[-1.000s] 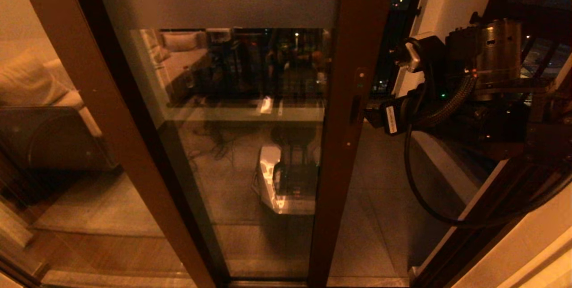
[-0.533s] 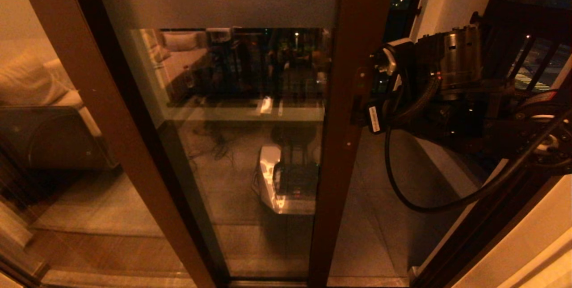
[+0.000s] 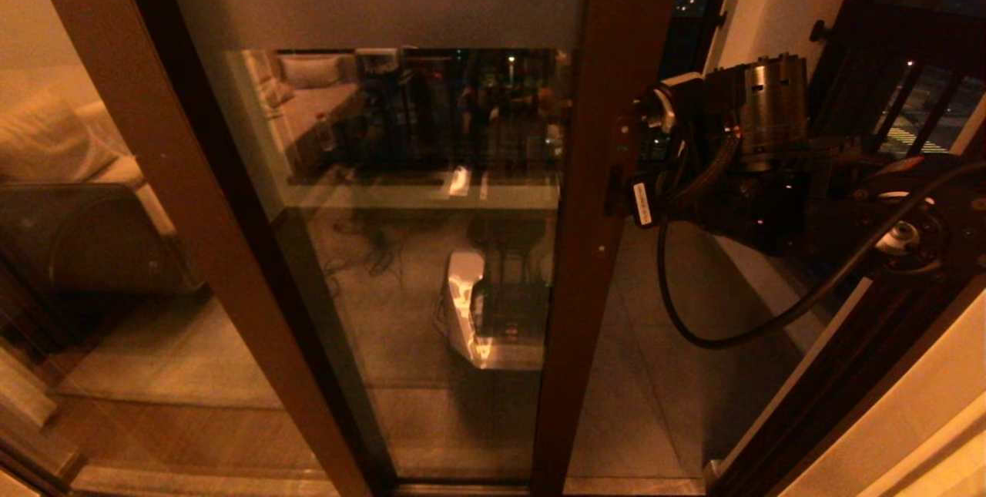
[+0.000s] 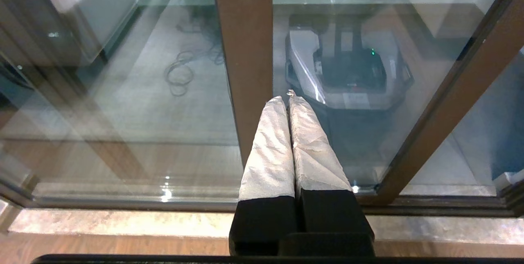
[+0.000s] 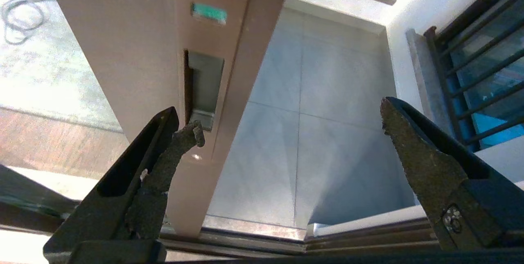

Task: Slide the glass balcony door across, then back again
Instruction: Close the slid door

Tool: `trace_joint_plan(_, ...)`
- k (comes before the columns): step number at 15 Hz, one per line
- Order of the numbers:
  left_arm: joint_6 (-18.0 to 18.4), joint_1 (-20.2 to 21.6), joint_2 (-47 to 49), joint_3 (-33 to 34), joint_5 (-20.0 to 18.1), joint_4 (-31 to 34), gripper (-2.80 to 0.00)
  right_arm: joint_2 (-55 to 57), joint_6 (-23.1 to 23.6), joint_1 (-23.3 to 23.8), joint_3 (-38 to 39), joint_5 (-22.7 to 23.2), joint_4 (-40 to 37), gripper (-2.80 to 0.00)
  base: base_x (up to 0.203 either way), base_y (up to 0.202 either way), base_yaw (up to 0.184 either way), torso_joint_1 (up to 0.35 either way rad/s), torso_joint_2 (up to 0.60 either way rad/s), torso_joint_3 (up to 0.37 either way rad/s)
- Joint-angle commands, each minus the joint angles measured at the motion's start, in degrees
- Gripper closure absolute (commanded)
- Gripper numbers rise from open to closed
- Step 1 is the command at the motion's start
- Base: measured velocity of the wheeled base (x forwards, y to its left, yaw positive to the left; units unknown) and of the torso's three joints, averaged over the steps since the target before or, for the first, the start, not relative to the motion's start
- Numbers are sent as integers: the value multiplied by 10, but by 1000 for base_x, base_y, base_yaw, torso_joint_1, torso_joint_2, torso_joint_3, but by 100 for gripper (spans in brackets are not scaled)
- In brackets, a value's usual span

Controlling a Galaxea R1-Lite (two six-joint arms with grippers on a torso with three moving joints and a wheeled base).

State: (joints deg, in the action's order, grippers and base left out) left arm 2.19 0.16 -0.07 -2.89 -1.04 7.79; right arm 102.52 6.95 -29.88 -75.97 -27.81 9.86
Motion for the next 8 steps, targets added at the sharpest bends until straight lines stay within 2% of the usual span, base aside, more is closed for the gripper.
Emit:
trace_joint_plan(1, 0, 0, 1, 0, 0, 0, 0, 8, 1, 1, -4, -1, 0, -280, 0, 0, 0, 0, 0, 0)
trace_joint_plan(8, 0, 0, 1, 0, 0, 0, 0, 34, 3, 18, -15, -1, 1, -280, 0, 0, 0, 0, 0, 0)
